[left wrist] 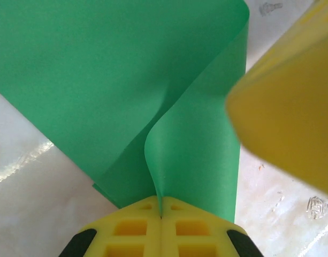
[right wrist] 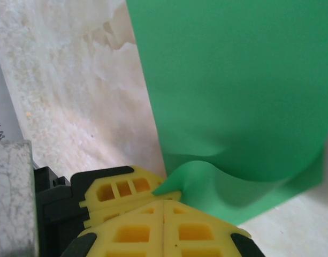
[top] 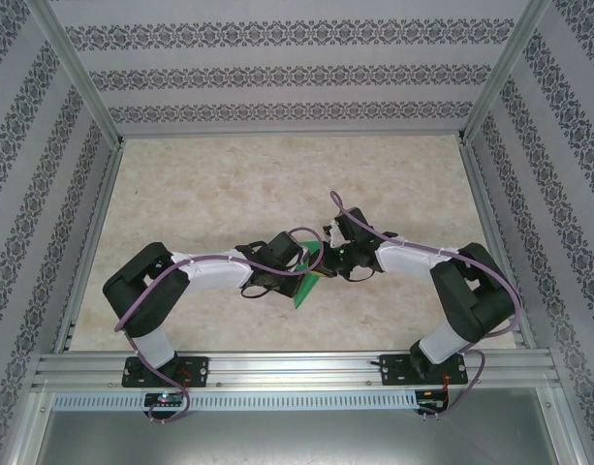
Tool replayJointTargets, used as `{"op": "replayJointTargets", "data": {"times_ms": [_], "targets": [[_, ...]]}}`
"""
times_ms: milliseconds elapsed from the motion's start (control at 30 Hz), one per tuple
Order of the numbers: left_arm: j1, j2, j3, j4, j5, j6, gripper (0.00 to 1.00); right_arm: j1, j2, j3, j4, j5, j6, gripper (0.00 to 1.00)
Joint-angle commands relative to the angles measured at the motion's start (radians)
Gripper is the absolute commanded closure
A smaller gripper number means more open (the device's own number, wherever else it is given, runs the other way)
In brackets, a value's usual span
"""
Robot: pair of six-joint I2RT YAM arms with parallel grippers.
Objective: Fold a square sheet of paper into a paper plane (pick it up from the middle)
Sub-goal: Third fold the triangle at the center of the table.
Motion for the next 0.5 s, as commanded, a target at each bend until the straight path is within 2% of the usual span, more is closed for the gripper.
{"op": "replayJointTargets", "data": {"times_ms": [0, 300, 467], "targets": [[0.010, 0.044, 0.015, -0.007, 0.008, 0.032, 0.98, 0.020, 0.039, 0.002, 0.043, -0.001, 0.008, 0.94], [0.010, 0.033, -0.004, -0.018, -0.013, 0.035, 0.99, -0.007, 0.145, -0.075, 0.158, 0.010, -0.005, 0.91], [0.010, 0.052, 0.004, -0.028, -0.013, 0.040, 0.99, -0.032, 0.179, -0.094, 0.192, -0.027, -0.015, 0.89]]}}
